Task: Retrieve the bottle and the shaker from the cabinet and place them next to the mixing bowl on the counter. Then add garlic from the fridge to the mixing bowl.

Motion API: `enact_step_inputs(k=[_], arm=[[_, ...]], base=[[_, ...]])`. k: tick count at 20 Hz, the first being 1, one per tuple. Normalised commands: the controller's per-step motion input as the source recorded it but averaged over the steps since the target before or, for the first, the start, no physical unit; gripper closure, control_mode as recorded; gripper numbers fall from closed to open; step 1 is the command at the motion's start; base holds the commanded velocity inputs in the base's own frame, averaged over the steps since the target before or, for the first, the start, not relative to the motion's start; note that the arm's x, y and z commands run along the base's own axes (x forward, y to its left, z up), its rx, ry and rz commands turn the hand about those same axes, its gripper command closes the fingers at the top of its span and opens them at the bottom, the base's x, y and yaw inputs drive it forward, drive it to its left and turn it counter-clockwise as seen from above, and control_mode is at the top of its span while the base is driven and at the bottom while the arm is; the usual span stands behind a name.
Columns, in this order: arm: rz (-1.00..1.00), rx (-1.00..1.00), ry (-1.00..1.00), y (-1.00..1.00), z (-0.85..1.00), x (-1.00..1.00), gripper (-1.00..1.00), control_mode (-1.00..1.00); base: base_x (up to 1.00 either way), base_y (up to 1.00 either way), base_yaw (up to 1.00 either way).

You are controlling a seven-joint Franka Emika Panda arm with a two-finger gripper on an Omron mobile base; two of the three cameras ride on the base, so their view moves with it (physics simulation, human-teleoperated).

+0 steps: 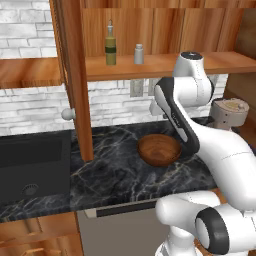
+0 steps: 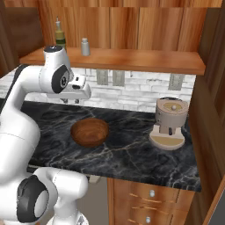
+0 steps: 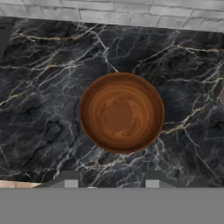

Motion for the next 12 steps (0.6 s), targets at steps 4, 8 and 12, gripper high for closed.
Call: enact_step_inputs(k=[4,8,12], arm=[[0.02,0.00,-0.16,0.01,0.00,-0.10,-1.00,-1.00],[0.03,0.00,-0.30,0.02,0.14,-0.15,-1.00,-1.00],[0.02,0.00,-0.29,0.10,0.43,0.00,-1.00,-1.00]], base=[[0.00,0.00,0.00],[0.00,0.00,0.00],[0.00,0.00,0.00]])
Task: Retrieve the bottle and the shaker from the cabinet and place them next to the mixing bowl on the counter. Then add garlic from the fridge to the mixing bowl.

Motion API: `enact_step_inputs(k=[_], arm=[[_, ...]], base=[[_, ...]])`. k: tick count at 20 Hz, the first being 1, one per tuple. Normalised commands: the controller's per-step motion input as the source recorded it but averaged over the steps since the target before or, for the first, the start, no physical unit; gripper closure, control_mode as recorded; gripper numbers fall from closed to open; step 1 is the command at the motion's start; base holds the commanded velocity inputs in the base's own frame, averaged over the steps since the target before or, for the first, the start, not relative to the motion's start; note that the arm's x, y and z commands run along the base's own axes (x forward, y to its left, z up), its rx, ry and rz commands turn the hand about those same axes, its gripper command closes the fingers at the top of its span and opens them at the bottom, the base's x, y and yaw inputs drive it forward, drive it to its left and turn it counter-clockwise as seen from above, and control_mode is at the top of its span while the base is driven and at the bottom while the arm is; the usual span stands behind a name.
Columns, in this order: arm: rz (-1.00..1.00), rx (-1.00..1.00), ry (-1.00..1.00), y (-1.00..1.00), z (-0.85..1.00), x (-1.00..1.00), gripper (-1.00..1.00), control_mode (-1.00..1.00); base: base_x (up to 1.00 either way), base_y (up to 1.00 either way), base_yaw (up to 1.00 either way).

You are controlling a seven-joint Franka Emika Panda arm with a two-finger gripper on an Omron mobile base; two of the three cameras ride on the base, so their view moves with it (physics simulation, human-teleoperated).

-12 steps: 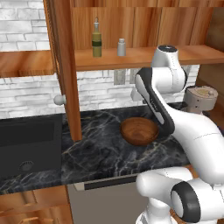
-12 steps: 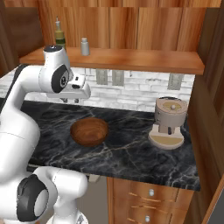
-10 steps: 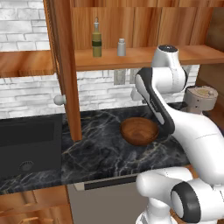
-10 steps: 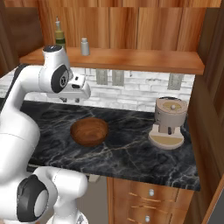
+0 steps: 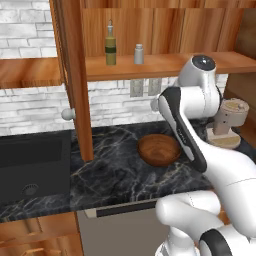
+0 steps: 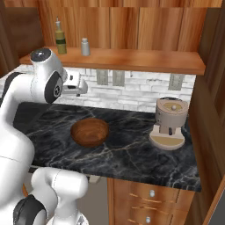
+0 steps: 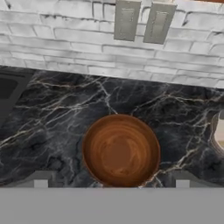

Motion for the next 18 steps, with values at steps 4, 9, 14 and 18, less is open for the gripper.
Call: enact_step_inputs(k=[4,9,14,18], arm=[[0.06,0.04,-0.17,0.16,0.46,0.00,-1.00,-1.00],[0.12,0.05,-0.06,0.16,0.51,0.00,-1.00,-1.00],[0.12,0.00,0.00,0.28,0.44,0.00,-1.00,-1.00],[0.06,0.00,-0.02,0.24,0.53,0.00,-1.00,-1.00]], base=[[0.00,0.00,0.00],[0.00,0.00,0.00],[0.00,0.00,0.00],[0.00,0.00,0.00]])
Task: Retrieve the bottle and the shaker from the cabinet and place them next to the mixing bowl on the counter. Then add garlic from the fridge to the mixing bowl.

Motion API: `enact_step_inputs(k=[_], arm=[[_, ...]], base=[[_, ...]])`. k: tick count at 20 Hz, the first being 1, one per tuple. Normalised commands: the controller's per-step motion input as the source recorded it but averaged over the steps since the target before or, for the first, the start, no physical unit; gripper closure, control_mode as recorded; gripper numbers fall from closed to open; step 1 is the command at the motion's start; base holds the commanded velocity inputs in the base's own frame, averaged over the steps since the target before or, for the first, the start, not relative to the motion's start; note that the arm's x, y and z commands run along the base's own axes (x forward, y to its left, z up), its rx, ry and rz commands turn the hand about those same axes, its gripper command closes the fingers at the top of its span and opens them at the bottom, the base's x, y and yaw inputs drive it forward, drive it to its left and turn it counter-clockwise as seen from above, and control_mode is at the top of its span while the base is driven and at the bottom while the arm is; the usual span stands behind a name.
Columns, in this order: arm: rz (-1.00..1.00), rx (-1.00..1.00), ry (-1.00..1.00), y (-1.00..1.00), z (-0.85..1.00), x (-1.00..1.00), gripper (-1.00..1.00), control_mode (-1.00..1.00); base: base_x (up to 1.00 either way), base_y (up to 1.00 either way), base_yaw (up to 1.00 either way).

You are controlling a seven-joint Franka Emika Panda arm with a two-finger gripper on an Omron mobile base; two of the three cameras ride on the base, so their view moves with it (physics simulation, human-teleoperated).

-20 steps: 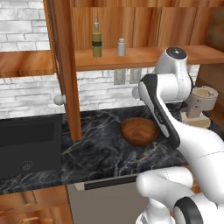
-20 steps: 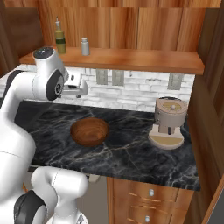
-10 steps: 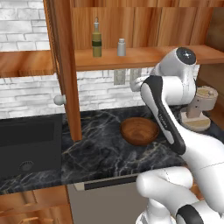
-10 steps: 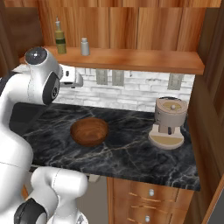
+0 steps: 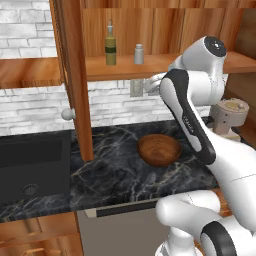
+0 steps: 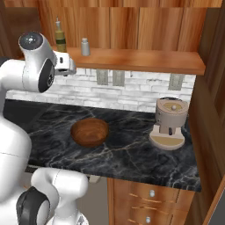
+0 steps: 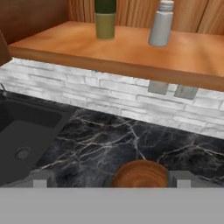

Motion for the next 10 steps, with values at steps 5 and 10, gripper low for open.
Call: enact_step_inputs(k=[5,10], arm=[[0.07,0.02,-0.02,0.18,0.48,0.00,-1.00,-1.00],[0.07,0.04,-0.01,0.18,0.48,0.19,-1.00,-1.00]], base=[[0.00,0.00,0.00],[0.00,0.00,0.00]])
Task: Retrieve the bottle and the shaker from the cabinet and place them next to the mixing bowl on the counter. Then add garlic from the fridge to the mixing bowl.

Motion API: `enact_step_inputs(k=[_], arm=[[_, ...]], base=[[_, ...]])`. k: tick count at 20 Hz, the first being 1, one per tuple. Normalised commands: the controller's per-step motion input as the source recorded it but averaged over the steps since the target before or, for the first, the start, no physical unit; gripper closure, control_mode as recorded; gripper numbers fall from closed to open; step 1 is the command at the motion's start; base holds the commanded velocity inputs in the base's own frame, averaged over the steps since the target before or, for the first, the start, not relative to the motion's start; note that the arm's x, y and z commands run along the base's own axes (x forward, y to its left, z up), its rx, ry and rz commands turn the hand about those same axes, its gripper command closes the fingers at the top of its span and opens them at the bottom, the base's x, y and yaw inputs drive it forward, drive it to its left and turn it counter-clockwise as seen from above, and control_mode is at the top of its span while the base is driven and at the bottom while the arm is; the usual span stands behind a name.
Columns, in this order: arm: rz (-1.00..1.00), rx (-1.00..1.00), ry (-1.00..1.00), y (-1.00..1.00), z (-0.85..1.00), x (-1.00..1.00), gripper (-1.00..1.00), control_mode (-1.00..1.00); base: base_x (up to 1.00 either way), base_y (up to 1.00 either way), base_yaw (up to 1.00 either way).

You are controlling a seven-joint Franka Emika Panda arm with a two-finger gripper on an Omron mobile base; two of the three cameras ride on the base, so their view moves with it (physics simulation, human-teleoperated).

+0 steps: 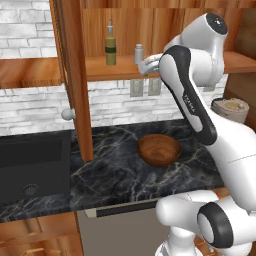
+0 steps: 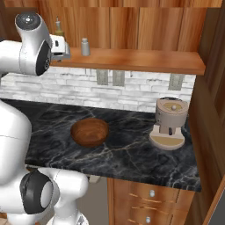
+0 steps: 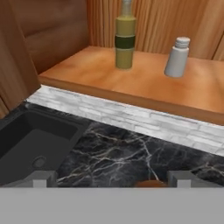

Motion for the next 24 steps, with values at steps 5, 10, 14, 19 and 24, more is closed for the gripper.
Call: enact_step_inputs(k=[5,10,14,19,24], arm=[[0.04,0.03,-0.08,0.20,0.44,0.20,-1.00,-1.00],[0.02,0.02,-0.14,0.27,0.36,0.29,-1.00,-1.00],[0.00,0.01,-0.11,0.33,0.18,0.36,-1.00,-1.00],[0.00,0.02,-0.08,0.26,0.03,0.39,-1.00,-1.00],[0.00,0.05,-0.10,0.05,0.00,0.37,-1.00,-1.00]], base=[[0.00,0.00,0.00],[0.00,0.00,0.00],[0.00,0.00,0.00],[0.00,0.00,0.00],[0.00,0.00,0.00]])
